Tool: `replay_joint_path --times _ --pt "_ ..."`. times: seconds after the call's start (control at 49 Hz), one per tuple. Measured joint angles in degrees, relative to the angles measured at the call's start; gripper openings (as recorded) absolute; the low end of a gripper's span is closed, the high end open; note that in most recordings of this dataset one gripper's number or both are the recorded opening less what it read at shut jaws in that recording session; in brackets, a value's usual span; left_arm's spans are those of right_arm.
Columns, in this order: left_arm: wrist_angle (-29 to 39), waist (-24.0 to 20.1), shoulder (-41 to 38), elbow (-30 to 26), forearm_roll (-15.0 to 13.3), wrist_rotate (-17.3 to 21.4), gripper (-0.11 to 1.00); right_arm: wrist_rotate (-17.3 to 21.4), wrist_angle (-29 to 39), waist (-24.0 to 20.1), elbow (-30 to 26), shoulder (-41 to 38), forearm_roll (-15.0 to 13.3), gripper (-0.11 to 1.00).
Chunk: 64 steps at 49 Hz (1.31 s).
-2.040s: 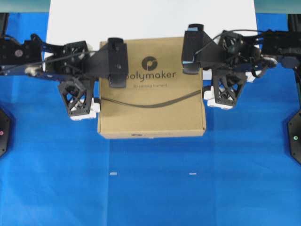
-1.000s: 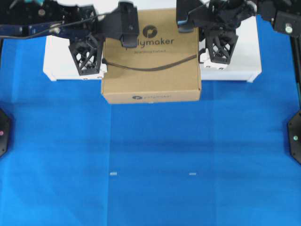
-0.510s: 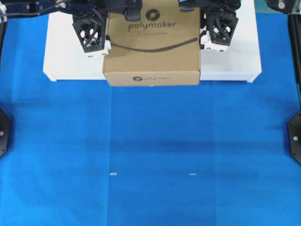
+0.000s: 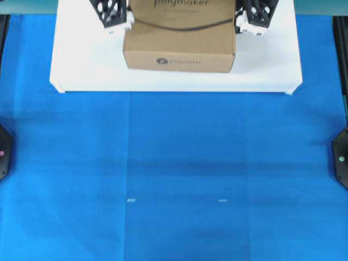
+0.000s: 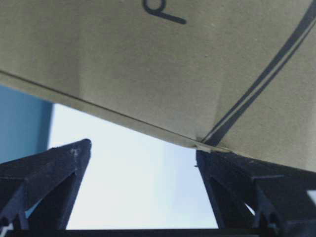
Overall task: Place the cardboard box on the stand after clamping it between your arms.
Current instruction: 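Carry the box forward with both grippers over the white stand, then lower the box onto the stand and release both grippers outward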
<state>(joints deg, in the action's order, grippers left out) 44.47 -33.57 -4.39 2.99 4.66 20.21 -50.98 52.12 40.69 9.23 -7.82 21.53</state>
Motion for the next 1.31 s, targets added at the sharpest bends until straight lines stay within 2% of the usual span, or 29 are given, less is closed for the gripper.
replay_joint_path --times 0.347,0.551,0.632,0.836,1.306 --pt "0.00 -0.35 -0.53 0.00 0.00 0.00 0.85 -0.18 0.09 0.44 0.09 -1.93 0.70 0.97" --pt "-0.53 -0.35 0.35 1.49 0.00 0.00 0.85 -1.85 -1.05 0.53 0.79 -3.60 0.79 0.97" --pt "-2.99 -0.26 0.44 4.48 -0.09 0.00 0.85 -2.90 -2.37 0.70 1.93 -3.69 1.67 0.97" --pt "-9.32 -0.26 0.62 10.63 -0.09 0.00 0.85 -4.66 -4.13 0.97 3.25 -3.60 1.85 0.97" --pt "-13.71 -2.55 0.62 11.34 -0.53 -0.09 0.85 -5.19 -3.87 4.75 5.71 -3.08 1.58 0.97"
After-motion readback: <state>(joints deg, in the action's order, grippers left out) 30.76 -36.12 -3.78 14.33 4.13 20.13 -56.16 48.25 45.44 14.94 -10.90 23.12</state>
